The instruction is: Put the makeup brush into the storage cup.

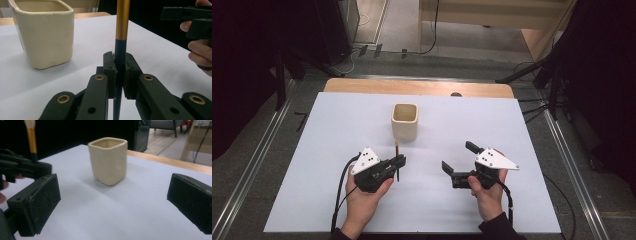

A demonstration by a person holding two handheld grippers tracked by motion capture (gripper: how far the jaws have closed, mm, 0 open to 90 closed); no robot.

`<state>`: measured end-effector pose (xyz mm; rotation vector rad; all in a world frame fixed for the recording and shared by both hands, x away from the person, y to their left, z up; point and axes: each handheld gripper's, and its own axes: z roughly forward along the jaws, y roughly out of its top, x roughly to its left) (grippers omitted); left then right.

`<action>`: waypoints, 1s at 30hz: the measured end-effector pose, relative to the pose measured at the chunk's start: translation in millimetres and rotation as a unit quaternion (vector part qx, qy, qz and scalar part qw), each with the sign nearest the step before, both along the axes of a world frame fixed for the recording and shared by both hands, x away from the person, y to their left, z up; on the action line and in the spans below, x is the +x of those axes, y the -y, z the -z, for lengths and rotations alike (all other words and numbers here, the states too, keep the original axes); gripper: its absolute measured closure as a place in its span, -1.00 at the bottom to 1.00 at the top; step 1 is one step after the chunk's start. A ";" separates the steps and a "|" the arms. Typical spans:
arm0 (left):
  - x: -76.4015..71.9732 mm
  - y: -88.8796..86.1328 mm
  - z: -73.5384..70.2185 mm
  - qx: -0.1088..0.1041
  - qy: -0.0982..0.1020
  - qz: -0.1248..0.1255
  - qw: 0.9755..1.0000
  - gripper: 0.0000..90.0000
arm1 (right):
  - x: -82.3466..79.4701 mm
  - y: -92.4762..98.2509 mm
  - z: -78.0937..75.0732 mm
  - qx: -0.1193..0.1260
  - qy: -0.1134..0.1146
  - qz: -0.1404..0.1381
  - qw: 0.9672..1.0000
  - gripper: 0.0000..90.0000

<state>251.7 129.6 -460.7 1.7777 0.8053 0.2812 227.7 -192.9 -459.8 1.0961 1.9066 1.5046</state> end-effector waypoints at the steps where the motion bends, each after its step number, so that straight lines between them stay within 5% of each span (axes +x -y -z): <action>1: 0.1 -0.6 -0.3 0.001 0.001 -0.001 1.000 0.85 | -0.8 2.9 1.2 -0.003 -0.001 0.004 1.000 -1.00; 8: 1.3 -3.3 -1.6 -0.001 0.005 -0.003 1.000 0.86 | -12.1 36.4 11.5 -0.009 0.012 0.023 1.000 -1.00; 11: 1.9 -4.3 -2.0 -0.001 0.005 -0.003 1.000 0.85 | -18.0 46.4 15.1 -0.030 0.025 0.032 0.999 -1.00; 16: 2.7 -5.1 -3.0 -0.004 0.005 -0.005 1.000 0.85 | -24.1 66.8 22.2 -0.014 0.019 0.038 0.999 -1.00; 26: 10.9 -11.0 -9.5 -0.013 0.003 -0.008 1.000 0.85 | -35.9 91.9 26.0 -0.029 0.023 0.062 0.997 -1.00; 30: 15.8 -11.4 -15.6 -0.015 0.011 -0.008 1.000 0.86 | -40.6 102.4 30.4 -0.018 0.014 0.067 0.998 -1.00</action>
